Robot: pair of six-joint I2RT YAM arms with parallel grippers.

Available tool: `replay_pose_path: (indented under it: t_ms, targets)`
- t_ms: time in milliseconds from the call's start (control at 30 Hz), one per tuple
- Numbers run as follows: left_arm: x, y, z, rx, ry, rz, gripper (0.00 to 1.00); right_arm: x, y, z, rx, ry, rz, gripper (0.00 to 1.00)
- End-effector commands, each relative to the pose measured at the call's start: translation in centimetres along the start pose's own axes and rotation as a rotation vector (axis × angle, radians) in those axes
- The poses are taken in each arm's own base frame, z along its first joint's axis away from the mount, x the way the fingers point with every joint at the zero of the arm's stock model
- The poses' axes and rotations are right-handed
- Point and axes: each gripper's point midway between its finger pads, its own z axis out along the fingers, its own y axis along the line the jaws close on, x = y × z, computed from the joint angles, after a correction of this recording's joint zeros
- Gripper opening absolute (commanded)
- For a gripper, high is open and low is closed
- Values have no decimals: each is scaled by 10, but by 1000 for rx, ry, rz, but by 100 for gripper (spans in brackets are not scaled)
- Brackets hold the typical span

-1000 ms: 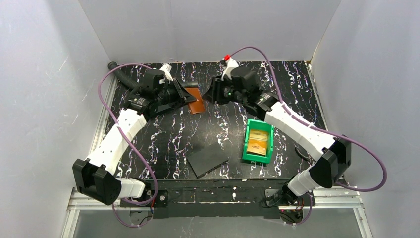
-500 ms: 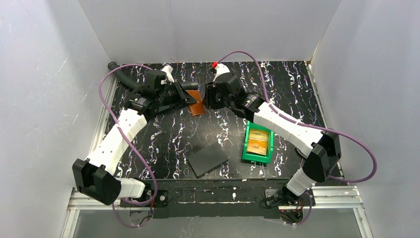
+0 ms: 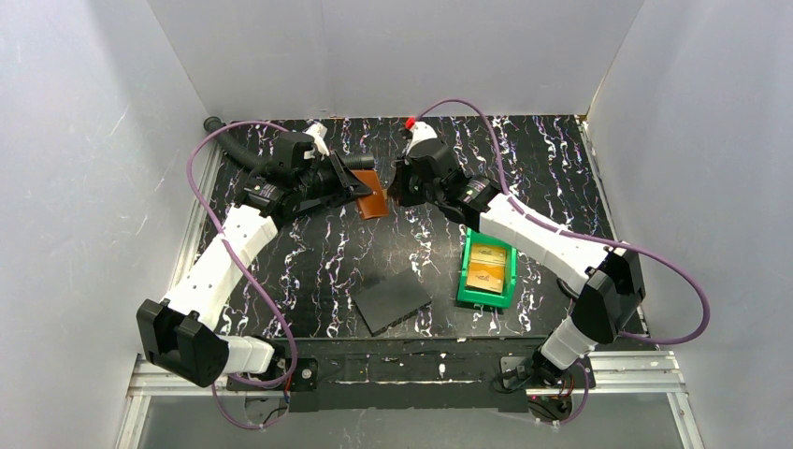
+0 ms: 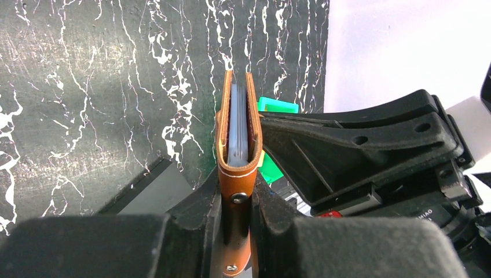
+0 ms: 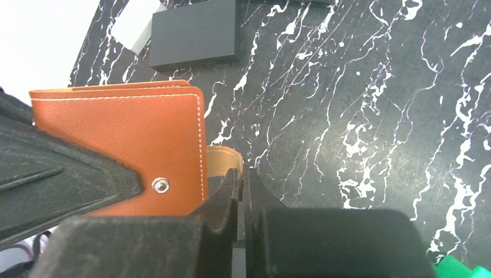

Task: Put the credit cards into the card holder
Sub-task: Close the card holder at the center of the board.

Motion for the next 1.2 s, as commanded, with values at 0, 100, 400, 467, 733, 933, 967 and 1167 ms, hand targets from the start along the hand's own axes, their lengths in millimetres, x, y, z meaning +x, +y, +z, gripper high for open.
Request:
replay_pose_path:
  t_ms: [0,100,400,467,733,933,967,1167]
  targets:
    - [-6,-18,-11,52,-23,30,0,-30,7,-19,-43,-103,25,1]
    - [-3,-11,-5,36,-8,31,0,-31,7,-22,-61,-106,13,1]
    - [13,7,13,4,69,14,0,-24,-17,-25,-251,-74,99,8]
    - [13,6,13,10,73,11,0,-22,-19,-23,-271,-69,120,12]
    - [14,5,10,13,69,10,0,-18,-15,-23,-299,-50,122,34]
    - [14,5,11,12,70,9,0,-15,-14,-23,-303,-32,133,39]
    - [14,5,11,12,71,9,0,-14,-14,-22,-301,-29,132,39]
    - [13,4,10,16,69,12,0,-10,-11,-15,-318,1,130,38]
